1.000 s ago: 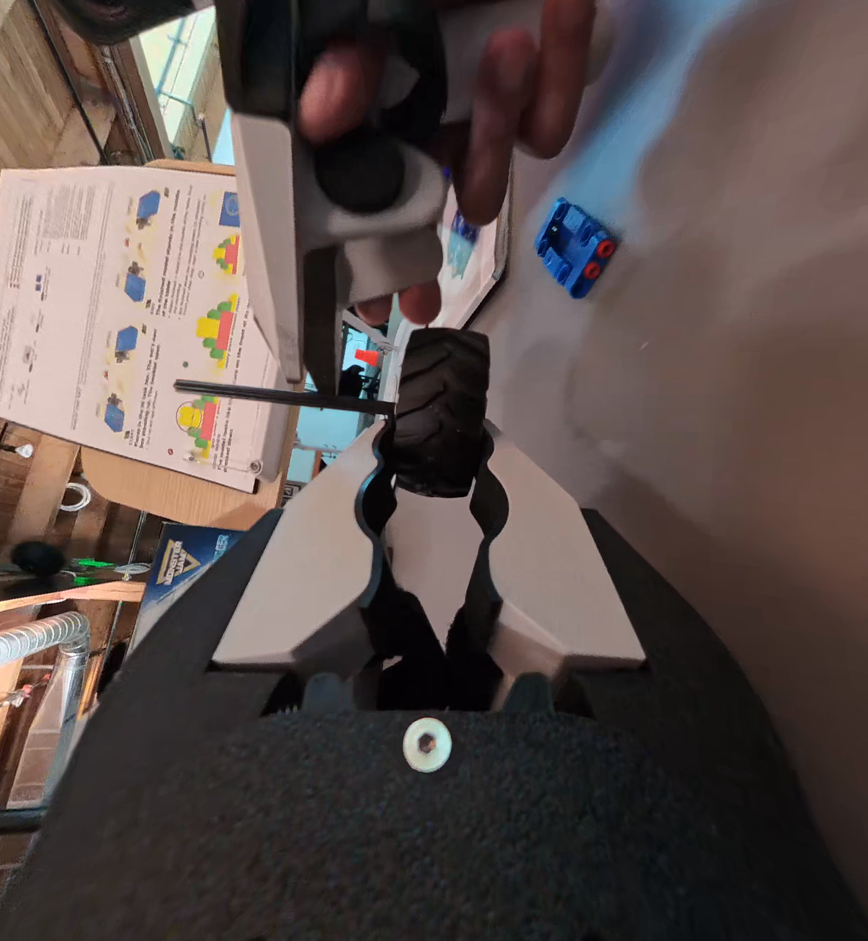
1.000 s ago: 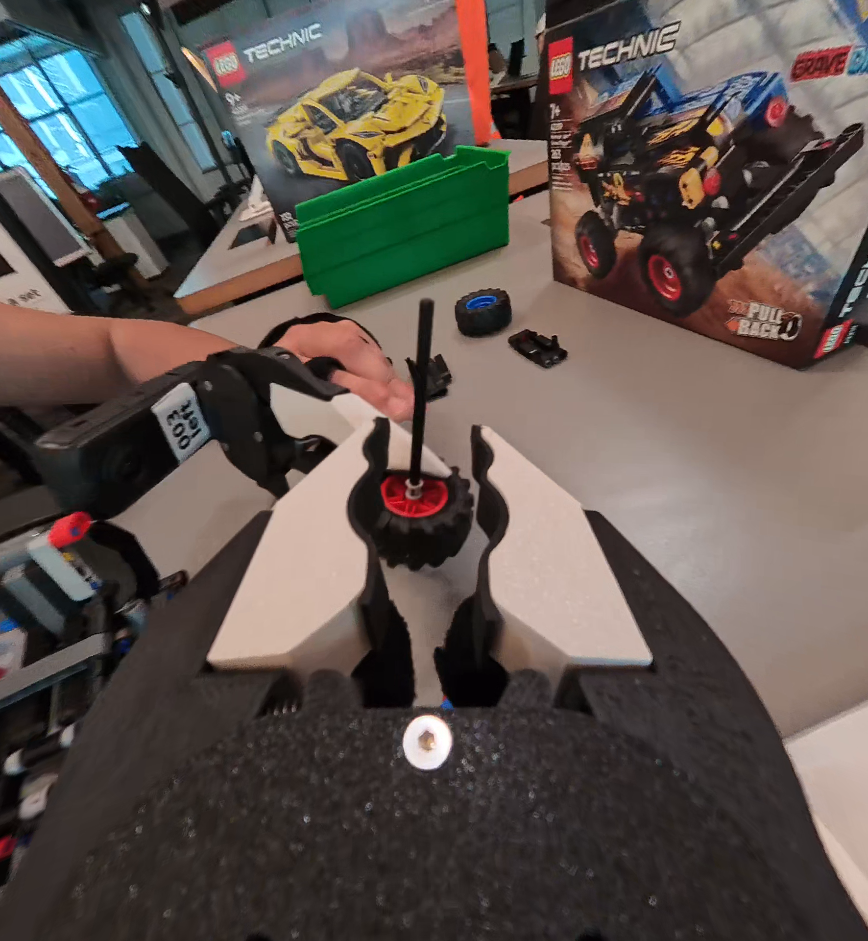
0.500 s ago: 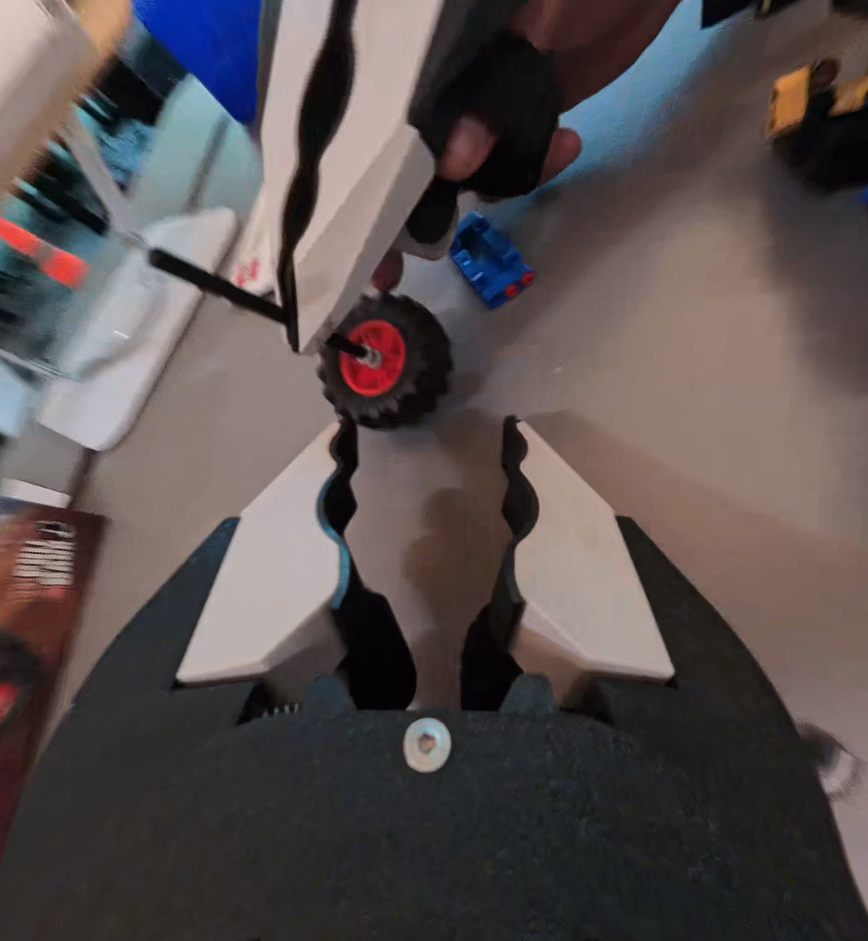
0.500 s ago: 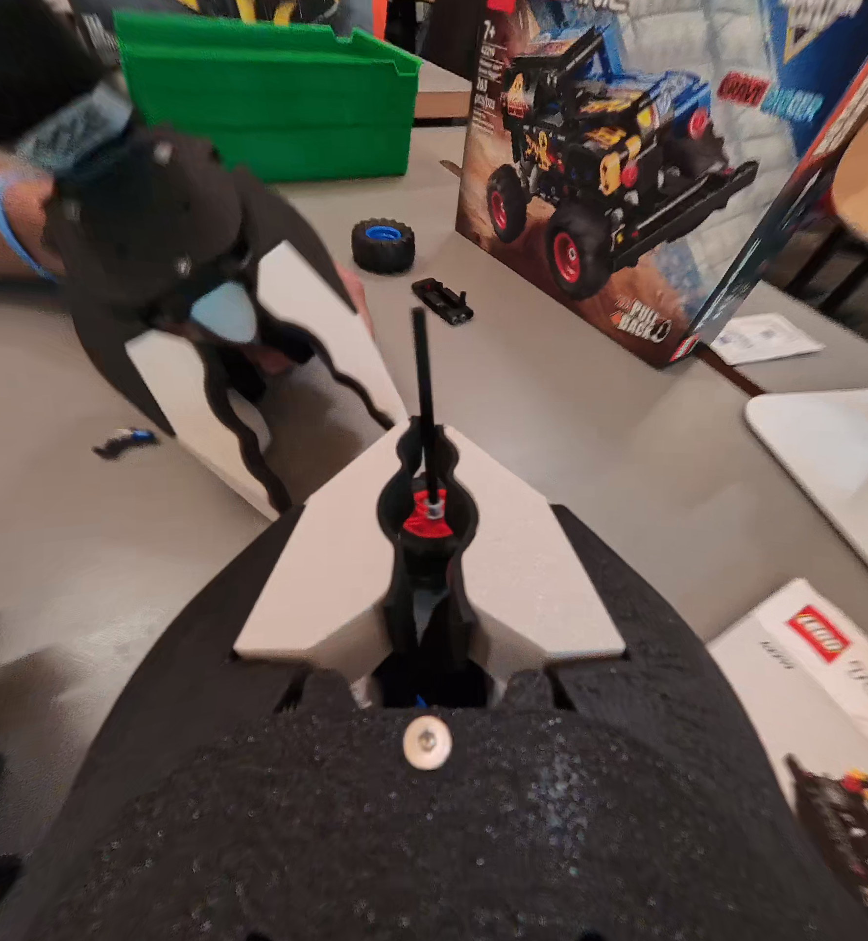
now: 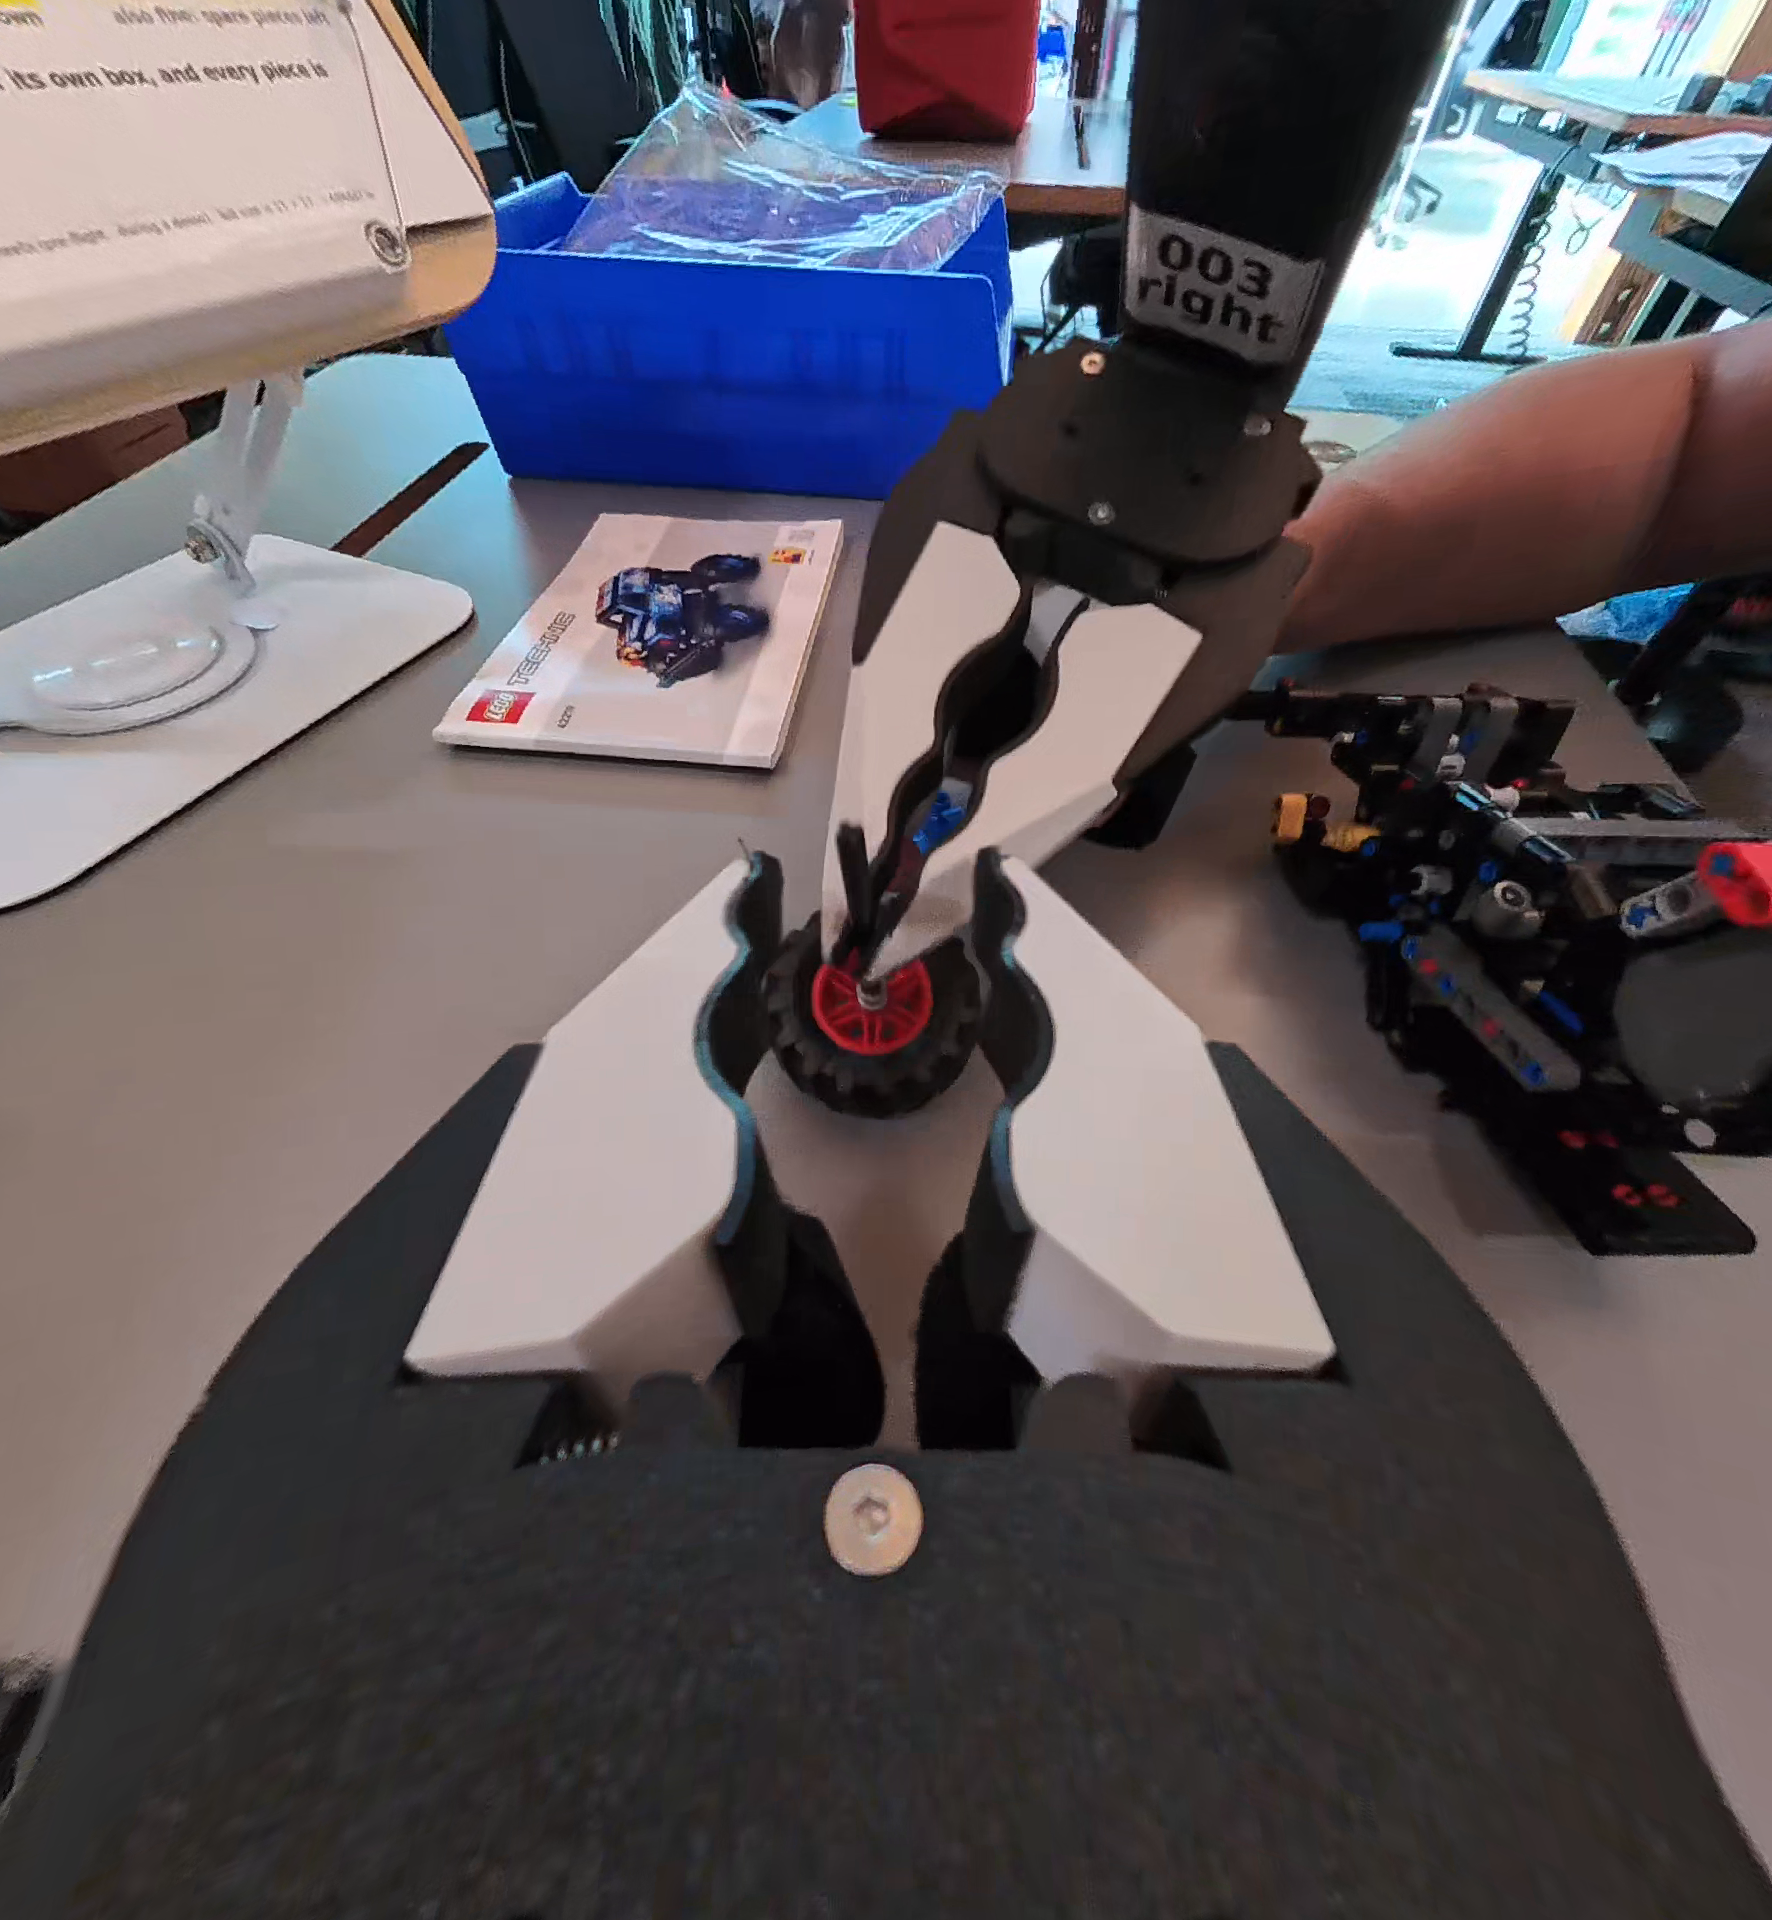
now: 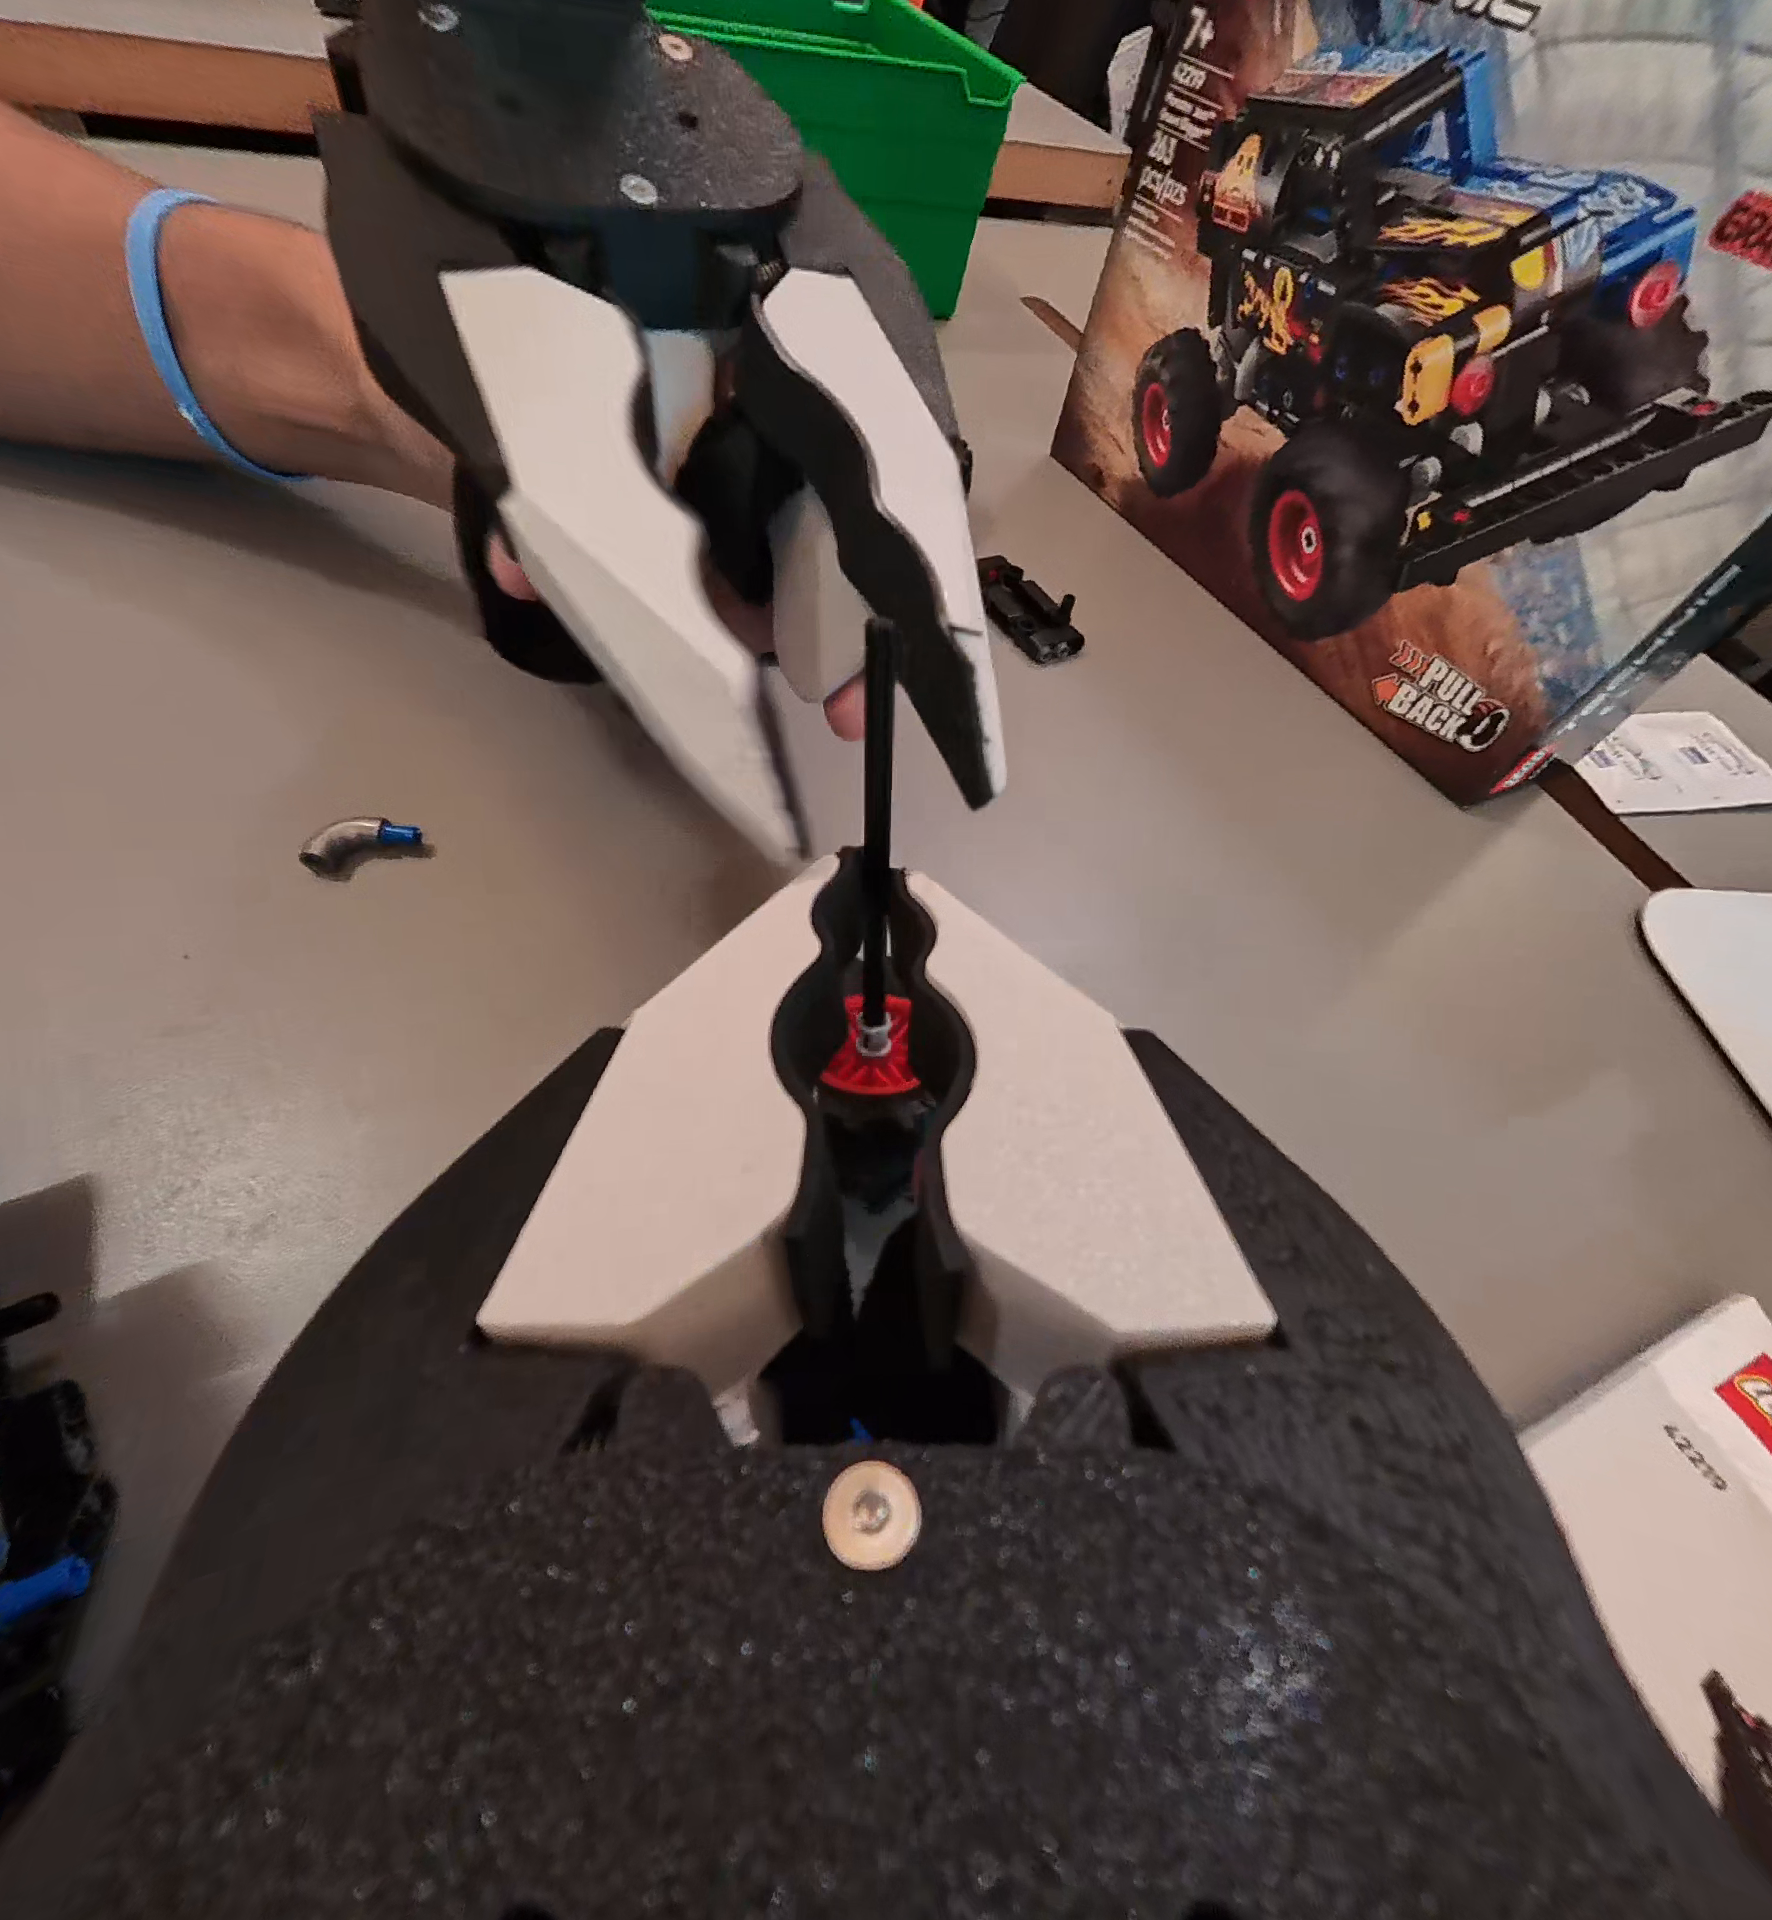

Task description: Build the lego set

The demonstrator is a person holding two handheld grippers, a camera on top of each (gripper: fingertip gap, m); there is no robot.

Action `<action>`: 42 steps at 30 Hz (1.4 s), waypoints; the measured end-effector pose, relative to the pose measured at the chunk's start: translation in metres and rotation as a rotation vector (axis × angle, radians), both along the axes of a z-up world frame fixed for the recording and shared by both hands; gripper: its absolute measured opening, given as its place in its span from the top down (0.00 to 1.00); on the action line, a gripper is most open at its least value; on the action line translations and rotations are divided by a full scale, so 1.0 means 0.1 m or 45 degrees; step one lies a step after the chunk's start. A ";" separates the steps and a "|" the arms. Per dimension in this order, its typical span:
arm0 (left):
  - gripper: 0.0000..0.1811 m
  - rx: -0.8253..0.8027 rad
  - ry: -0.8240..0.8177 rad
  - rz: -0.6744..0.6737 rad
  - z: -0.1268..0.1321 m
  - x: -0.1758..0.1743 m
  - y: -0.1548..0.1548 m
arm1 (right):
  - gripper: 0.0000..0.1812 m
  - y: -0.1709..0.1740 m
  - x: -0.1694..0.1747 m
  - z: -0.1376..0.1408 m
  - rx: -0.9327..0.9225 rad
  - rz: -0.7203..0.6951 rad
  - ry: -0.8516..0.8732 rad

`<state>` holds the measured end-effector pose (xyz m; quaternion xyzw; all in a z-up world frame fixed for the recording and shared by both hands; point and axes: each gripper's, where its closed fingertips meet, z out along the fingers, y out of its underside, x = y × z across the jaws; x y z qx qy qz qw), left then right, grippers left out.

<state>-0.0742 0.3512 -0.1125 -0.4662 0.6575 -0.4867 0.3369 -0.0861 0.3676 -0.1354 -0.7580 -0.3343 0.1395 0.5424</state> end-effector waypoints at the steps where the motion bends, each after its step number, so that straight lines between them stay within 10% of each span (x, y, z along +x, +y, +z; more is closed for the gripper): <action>1: 0.88 0.021 -0.013 0.028 0.00 0.03 0.03 | 0.98 0.00 -0.02 -0.01 -0.006 0.005 -0.007; 26: 0.98 0.266 -0.021 0.047 -0.13 -0.09 -0.01 | 0.96 -0.06 0.23 -0.37 -0.254 -0.053 -0.532; 34: 0.98 0.734 -0.089 0.122 -0.19 -0.13 -0.10 | 0.95 -0.05 0.21 -0.38 -0.254 -0.044 -0.508; 42: 0.98 0.456 -0.026 0.074 -0.11 -0.24 0.02 | 0.94 -0.08 0.11 -0.23 0.061 -0.012 -0.710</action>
